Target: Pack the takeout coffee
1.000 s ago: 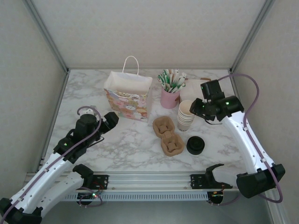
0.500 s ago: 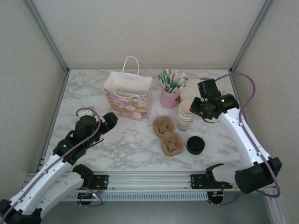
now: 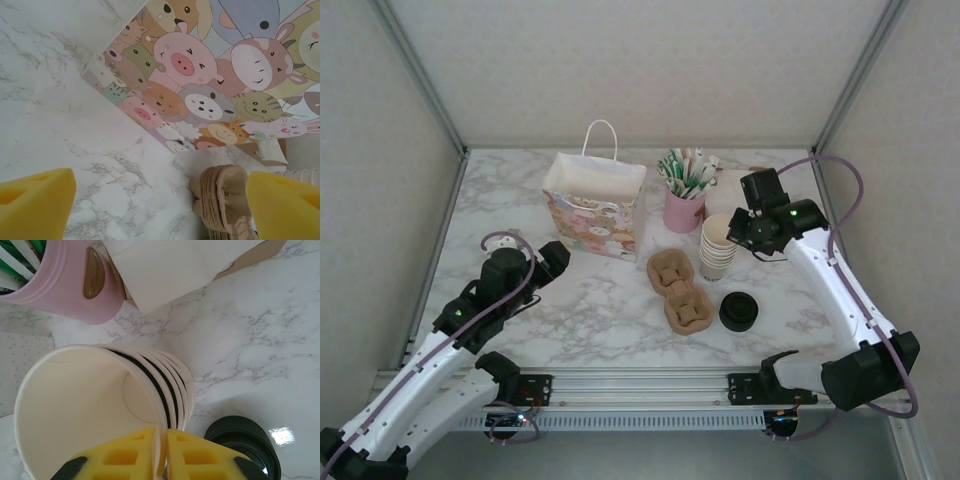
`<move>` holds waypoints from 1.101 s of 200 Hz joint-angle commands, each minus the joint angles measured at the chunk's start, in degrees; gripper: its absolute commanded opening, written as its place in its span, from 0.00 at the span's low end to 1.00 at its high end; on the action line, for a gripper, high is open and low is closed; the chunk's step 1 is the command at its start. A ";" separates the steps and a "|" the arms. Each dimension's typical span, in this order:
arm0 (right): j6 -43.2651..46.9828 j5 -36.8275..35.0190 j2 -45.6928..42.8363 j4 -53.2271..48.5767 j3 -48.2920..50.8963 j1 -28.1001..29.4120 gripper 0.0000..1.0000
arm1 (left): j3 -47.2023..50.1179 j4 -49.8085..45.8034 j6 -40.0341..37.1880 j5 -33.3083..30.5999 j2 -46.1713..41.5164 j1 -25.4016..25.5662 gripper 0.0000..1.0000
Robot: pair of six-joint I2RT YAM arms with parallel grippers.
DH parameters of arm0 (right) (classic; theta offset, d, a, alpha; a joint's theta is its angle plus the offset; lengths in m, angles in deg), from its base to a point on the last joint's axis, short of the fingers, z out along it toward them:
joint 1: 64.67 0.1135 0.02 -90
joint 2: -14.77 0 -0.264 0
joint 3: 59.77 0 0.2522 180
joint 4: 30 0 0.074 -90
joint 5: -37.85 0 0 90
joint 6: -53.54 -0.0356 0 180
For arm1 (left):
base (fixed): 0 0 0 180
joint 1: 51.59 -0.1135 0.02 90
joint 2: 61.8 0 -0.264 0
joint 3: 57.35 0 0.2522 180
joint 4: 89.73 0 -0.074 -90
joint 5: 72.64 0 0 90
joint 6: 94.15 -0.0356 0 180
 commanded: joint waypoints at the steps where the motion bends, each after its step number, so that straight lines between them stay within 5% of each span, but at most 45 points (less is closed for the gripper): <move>1: 0.65 -1.26 0.35 -0.13 0.30 0.45 0.12 | 0.66 -1.01 1.14 -1.59 -1.00 0.60 0.88; 64: 2.07 -1.17 0.63 -1.63 -1.92 0.46 0.00 | 0.84 -1.50 1.30 -2.65 -1.72 0.59 0.88; 220: 3.20 0.26 -0.33 -1.76 -10.78 0.45 0.00 | 1.27 -1.55 1.60 -3.64 -2.17 0.59 0.88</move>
